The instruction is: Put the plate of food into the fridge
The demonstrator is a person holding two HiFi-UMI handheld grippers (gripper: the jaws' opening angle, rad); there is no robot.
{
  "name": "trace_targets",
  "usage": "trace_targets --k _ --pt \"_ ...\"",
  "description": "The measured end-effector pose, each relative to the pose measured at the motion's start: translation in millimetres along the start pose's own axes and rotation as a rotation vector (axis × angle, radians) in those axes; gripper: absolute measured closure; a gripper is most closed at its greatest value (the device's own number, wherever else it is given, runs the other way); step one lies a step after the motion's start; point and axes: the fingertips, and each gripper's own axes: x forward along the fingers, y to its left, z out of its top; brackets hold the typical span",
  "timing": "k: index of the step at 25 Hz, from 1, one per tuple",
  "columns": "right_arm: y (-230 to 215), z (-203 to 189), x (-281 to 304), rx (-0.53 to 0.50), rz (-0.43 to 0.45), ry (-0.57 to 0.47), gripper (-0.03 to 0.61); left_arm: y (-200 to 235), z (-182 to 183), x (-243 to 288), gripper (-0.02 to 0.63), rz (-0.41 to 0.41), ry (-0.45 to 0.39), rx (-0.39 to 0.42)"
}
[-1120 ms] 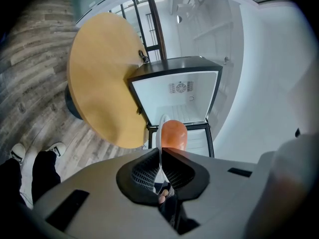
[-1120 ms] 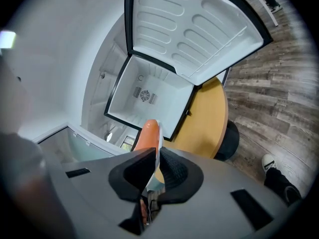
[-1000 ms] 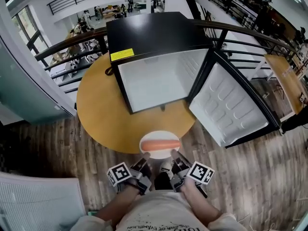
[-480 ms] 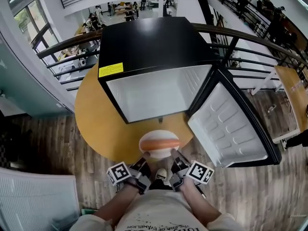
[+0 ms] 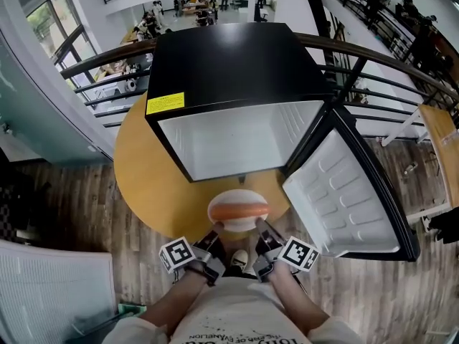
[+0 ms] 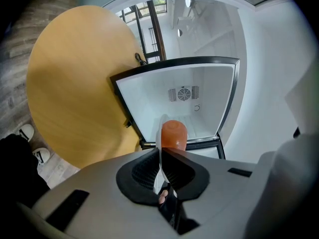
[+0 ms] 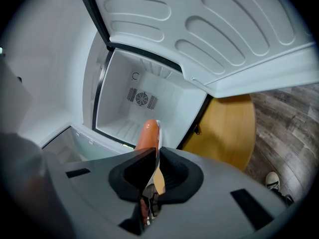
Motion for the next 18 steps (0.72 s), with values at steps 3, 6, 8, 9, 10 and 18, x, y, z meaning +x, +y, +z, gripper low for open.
trace_targets --k 3,6,8,9,10,18 --pt "0 1 3 0.001 -0.003 0.001 0.534 -2 3 3 0.58 -0.014 0.004 0.001" --pt "0 4 9 0.002 -0.01 -0.005 0.534 -3 9 8 0.58 -0.017 0.011 0.003" --pt "-1 7 13 -0.007 -0.015 -0.011 0.534 -1 14 10 0.58 -0.001 0.019 0.0" --pt "0 8 14 -0.005 -0.015 -0.014 0.534 -2 15 12 0.58 -0.004 0.024 0.001" --pt "0 9 16 0.002 -0.018 -0.017 0.534 -4 17 14 0.58 -0.016 0.03 0.004" --pt "-1 23 34 0.021 -0.05 -0.038 0.534 -4 35 34 0.58 0.014 0.048 0.007"
